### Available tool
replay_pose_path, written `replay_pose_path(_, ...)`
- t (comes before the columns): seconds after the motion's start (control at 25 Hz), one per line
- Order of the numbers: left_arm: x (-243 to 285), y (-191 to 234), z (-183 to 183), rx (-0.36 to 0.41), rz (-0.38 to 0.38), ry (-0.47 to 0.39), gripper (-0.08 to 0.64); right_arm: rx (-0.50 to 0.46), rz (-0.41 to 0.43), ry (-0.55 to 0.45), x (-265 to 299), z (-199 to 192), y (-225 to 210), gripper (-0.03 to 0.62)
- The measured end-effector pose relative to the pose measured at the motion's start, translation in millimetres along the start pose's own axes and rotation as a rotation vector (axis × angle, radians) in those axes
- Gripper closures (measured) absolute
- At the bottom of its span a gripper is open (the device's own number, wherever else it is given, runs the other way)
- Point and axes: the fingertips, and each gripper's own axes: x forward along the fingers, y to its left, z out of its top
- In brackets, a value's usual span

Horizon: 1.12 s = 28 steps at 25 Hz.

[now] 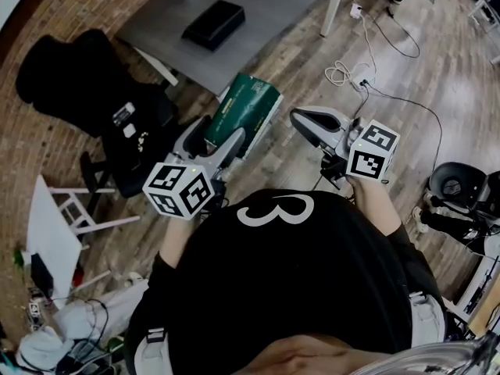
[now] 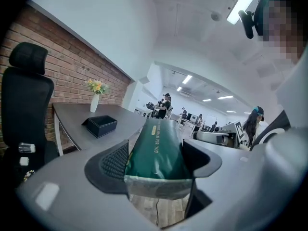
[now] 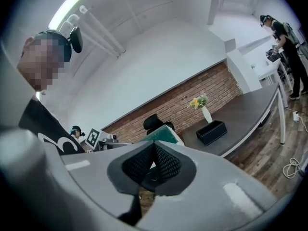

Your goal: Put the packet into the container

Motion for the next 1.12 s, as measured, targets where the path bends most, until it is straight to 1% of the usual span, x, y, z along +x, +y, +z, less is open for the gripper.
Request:
replay_pose_path(0.28,24,-15,3,0.032,0.017,-0.013,0.189,-0.025,0.007,-0.026,-22,12,-19,0.592)
replay_pose_path(0.56,36,-15,6,0.04,0.022,-0.01,0.19,-0.005,-0.004,-0.029,-25,13,-34,0.591)
replay_pose_path(0.84,52,7,8,0.031,0.029,-0.003,0.193,0.025,-0.022,-0.017,-12,11,-56,0.592)
replay_pose_path(1.0,68,34,21,0.001,0.026,0.005,0.195,0.058,-0.038,0.001,11,19,-78,0.591)
replay_pose_path(1.12,82,58,31,-0.006,0.026,0.011,0.196,0.079,-0.045,0.01,31,22,-97,0.592)
